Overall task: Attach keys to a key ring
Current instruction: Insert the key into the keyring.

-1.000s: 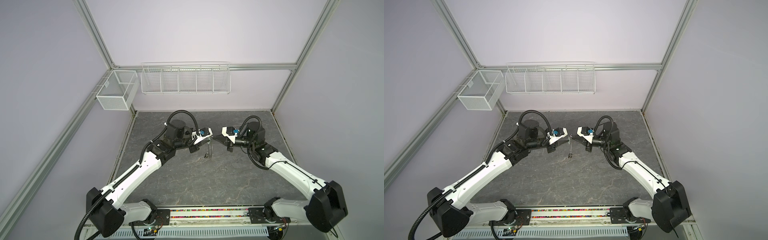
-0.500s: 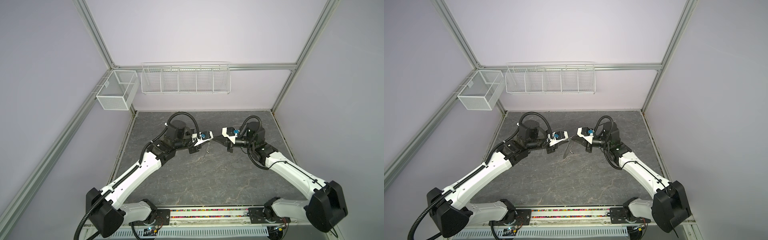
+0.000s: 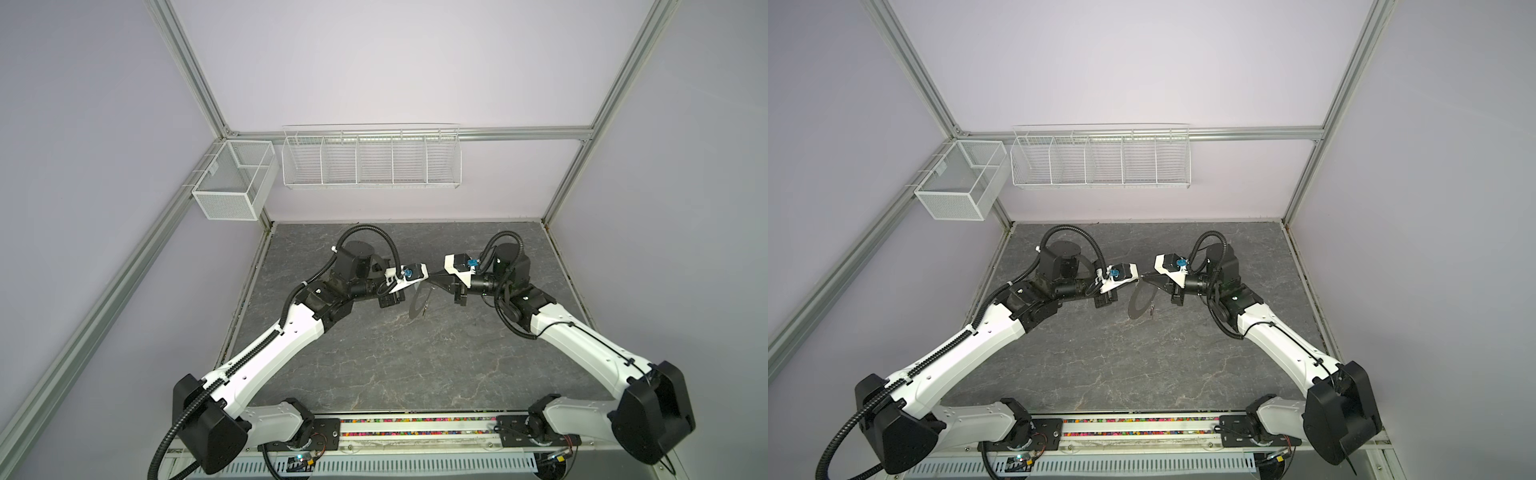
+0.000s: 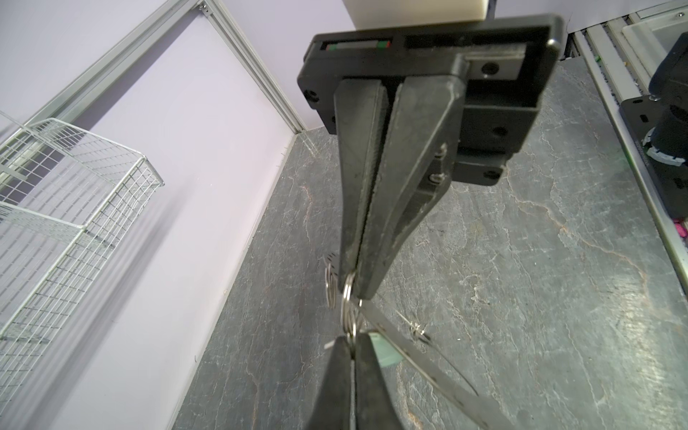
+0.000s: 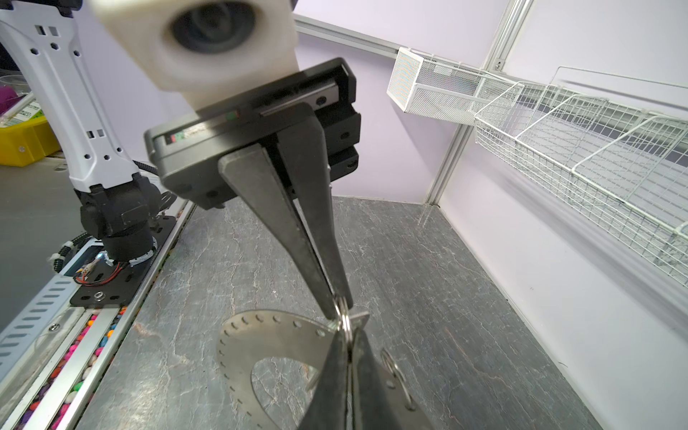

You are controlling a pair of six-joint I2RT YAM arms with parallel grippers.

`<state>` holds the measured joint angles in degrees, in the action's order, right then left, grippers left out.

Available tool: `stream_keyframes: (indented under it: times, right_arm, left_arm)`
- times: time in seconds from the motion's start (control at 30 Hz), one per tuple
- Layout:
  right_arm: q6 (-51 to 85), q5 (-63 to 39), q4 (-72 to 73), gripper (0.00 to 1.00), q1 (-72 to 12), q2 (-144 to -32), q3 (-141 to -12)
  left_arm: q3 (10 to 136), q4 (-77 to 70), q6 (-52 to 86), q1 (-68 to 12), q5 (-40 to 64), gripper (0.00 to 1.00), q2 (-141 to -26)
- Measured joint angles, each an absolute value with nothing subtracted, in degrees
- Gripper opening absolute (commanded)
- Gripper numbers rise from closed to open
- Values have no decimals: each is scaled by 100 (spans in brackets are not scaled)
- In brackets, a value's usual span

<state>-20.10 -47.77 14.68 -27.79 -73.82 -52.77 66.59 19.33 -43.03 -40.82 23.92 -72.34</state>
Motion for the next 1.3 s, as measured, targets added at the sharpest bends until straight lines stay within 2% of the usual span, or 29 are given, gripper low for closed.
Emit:
stream_keyframes:
  times: [0.73, 1.3]
  right_arm:
    - [145, -4390, 3022, 7, -2711, -7940, -5137]
    - [434, -4106, 3336, 7, -2665, -7979, -5129]
  left_arm:
    - [6818, 1688, -4386, -4344, 1061, 0, -7500]
    - [7382, 1896, -4152, -4510, 598, 0, -8049]
